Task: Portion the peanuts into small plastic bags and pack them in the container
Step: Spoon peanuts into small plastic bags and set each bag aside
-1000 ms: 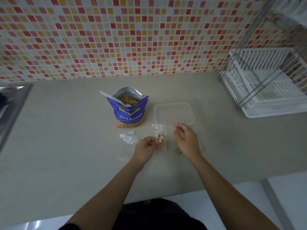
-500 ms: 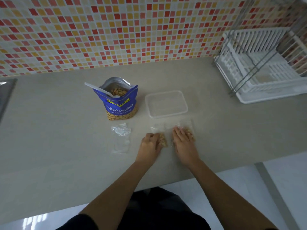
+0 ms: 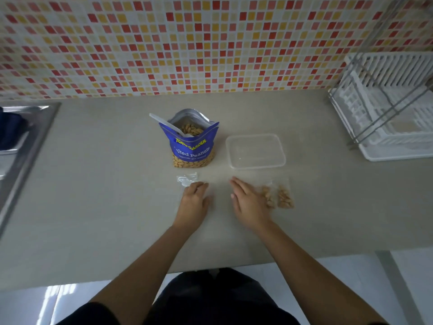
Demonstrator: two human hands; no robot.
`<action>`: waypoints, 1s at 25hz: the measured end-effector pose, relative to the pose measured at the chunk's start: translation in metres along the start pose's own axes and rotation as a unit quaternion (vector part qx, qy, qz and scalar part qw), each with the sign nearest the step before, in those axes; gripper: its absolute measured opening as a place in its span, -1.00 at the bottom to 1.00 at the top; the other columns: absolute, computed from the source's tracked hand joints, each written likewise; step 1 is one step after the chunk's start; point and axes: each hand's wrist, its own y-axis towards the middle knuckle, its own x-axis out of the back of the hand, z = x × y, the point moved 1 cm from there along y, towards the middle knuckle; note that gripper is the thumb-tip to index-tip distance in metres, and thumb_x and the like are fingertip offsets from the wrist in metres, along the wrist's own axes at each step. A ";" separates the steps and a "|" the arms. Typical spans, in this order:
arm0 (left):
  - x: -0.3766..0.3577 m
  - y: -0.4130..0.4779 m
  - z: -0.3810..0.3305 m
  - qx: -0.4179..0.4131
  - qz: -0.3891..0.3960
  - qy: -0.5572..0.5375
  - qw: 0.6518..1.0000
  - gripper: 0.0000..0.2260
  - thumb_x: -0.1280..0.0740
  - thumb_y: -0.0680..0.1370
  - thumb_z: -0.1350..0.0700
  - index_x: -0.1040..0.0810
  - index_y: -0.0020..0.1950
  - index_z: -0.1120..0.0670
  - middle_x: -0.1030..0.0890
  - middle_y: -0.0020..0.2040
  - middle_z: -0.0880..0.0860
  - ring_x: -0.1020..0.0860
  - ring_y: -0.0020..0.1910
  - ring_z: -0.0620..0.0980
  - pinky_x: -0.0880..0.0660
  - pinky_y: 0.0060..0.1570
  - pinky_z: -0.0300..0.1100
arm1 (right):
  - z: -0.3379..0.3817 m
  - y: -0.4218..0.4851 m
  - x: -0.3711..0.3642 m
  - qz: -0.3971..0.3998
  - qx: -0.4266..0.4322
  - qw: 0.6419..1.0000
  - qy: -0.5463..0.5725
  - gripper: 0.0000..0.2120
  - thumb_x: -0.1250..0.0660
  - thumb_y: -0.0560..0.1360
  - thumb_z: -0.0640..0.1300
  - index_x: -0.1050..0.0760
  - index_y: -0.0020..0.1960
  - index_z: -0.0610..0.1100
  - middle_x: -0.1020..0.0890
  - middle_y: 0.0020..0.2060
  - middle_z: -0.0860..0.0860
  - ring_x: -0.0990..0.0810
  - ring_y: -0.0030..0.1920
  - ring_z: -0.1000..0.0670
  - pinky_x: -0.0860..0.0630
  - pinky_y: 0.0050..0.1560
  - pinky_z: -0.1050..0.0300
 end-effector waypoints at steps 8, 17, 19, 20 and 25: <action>0.032 0.008 0.062 0.022 0.094 0.087 0.992 -0.64 -0.16 0.43 0.13 -0.54 0.15 0.21 -0.59 0.15 0.21 -0.56 0.00 0.29 -0.47 0.09 -0.03 | 0.064 0.056 -0.041 0.099 -0.042 0.993 0.054 -0.54 -0.25 0.51 -0.09 -0.31 0.36 -0.23 -0.42 0.24 -0.18 -0.39 0.27 -0.17 -0.32 0.26 0.01; 0.038 0.012 0.080 -0.053 0.133 0.125 0.982 -0.58 -0.17 0.43 -0.02 -0.57 0.08 0.24 -0.65 0.06 0.21 -0.63 -0.06 0.18 -0.27 0.10 -0.22 | 0.067 0.057 -0.046 0.030 -0.130 0.977 0.167 -0.93 -0.31 0.43 -0.24 -0.53 -0.10 -0.20 -0.64 -0.15 -0.13 -0.59 -0.15 -0.10 -0.41 -0.16 0.14; 0.038 0.011 0.083 -0.070 0.129 0.122 0.982 -0.59 -0.17 0.46 -0.04 -0.57 0.09 0.23 -0.64 0.07 0.20 -0.62 -0.05 0.17 -0.27 0.11 -0.22 | 0.062 0.055 -0.041 0.019 -0.174 0.962 0.212 -0.91 -0.31 0.43 -0.25 -0.56 -0.09 -0.17 -0.66 -0.19 -0.08 -0.57 -0.22 -0.01 -0.43 -0.18 0.21; 0.039 0.012 0.083 -0.069 0.134 0.120 0.981 -0.57 -0.15 0.47 -0.06 -0.56 0.11 0.23 -0.63 0.11 0.20 -0.61 -0.02 0.18 -0.28 0.14 -0.20 | 0.059 0.056 -0.037 0.011 -0.189 0.955 0.230 -0.89 -0.29 0.43 -0.26 -0.56 -0.08 -0.16 -0.65 -0.19 -0.07 -0.57 -0.23 0.01 -0.46 -0.15 0.21; 0.045 0.014 0.079 -0.065 0.160 0.110 0.979 -0.45 -0.01 0.48 -0.13 -0.49 0.21 0.21 -0.52 0.25 0.19 -0.51 0.13 0.21 -0.38 0.24 -0.07 | 0.055 0.052 -0.007 -0.015 -0.207 0.915 0.346 -0.84 -0.30 0.48 -0.22 -0.53 0.04 -0.06 -0.55 -0.21 0.04 -0.53 -0.31 0.09 -0.46 -0.26 0.29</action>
